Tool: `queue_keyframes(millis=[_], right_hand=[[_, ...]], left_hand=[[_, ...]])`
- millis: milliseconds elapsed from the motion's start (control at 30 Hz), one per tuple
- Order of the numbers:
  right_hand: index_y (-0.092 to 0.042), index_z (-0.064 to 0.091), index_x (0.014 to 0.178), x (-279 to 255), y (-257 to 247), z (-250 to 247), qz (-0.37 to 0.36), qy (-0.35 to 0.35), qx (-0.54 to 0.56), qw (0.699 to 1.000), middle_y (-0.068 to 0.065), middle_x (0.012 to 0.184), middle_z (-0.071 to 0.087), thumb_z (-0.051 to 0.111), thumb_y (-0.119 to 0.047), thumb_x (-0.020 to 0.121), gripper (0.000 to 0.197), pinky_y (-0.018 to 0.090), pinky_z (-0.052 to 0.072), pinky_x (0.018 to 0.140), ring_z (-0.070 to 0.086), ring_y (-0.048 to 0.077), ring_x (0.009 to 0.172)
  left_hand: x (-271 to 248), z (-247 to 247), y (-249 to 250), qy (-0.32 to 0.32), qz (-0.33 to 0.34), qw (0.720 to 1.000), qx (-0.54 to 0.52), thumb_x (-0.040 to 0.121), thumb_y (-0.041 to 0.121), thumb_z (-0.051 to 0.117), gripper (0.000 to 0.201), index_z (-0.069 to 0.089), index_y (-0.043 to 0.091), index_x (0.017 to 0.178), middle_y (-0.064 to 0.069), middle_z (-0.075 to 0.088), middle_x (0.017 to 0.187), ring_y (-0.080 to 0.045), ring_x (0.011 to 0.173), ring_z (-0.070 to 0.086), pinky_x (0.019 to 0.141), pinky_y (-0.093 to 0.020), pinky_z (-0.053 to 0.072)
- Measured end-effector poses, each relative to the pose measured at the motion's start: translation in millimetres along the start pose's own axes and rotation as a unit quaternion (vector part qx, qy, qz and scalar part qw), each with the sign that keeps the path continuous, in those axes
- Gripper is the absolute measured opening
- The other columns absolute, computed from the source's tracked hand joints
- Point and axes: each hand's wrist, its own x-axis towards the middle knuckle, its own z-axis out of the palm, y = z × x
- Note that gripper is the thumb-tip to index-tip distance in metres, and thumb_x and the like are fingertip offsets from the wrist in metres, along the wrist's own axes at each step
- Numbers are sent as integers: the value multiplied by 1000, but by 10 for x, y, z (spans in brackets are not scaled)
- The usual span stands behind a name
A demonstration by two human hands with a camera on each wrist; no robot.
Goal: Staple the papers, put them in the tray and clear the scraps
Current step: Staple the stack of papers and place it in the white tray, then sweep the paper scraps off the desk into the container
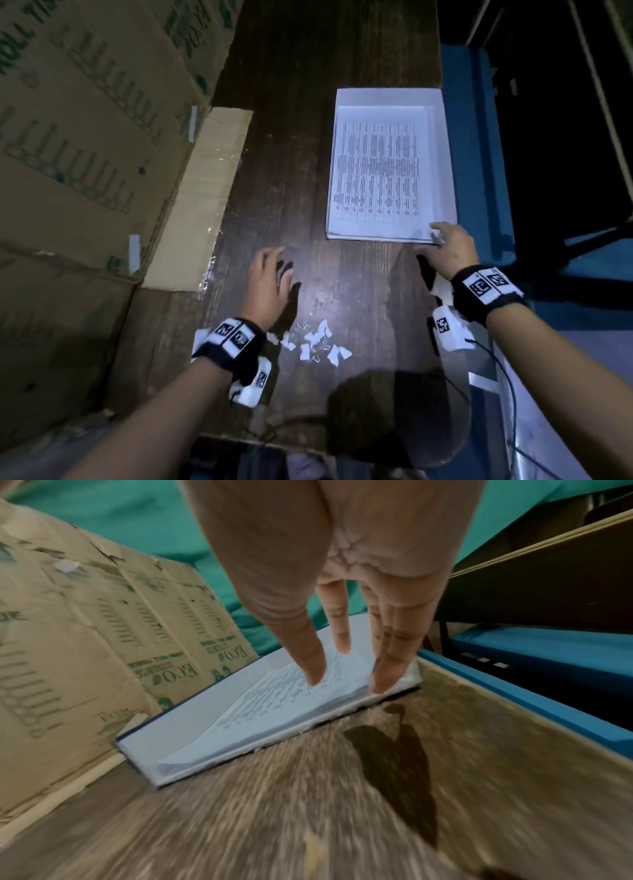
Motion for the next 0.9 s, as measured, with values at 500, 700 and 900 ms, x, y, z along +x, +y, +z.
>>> queue_keyframes(millis=[500, 700, 900], right_hand=[[-18, 67, 104, -971, 1721, -77, 99, 84, 61, 990, 20, 107, 66, 65, -17, 80, 24, 43, 54, 81, 67, 37, 86], [-6, 65, 109, -733, 2443, 120, 176, 69, 135, 973, 13, 89, 61, 60, -2, 85, 25, 37, 58, 74, 64, 44, 93], [-7, 63, 114, -503, 3051, 437, 257, -6, 135, 957, 20, 96, 66, 54, -8, 88, 27, 42, 52, 78, 64, 40, 86]], left_hand=[[-1038, 843, -406, -155, 2, 961, 227, 73, 89, 13, 121, -16, -4, 145, -21, -23, 155, -31, 144, -23, 117, -41, -16], [-879, 1166, 9, -160, -16, 967, 198, 82, 79, 18, 109, -19, -2, 144, -20, -27, 153, -32, 144, -25, 119, -42, -13], [-805, 1254, 142, -194, 49, 967, 160, 74, 83, 33, 121, -26, 6, 145, -14, -36, 152, -28, 143, -31, 118, -38, -15]])
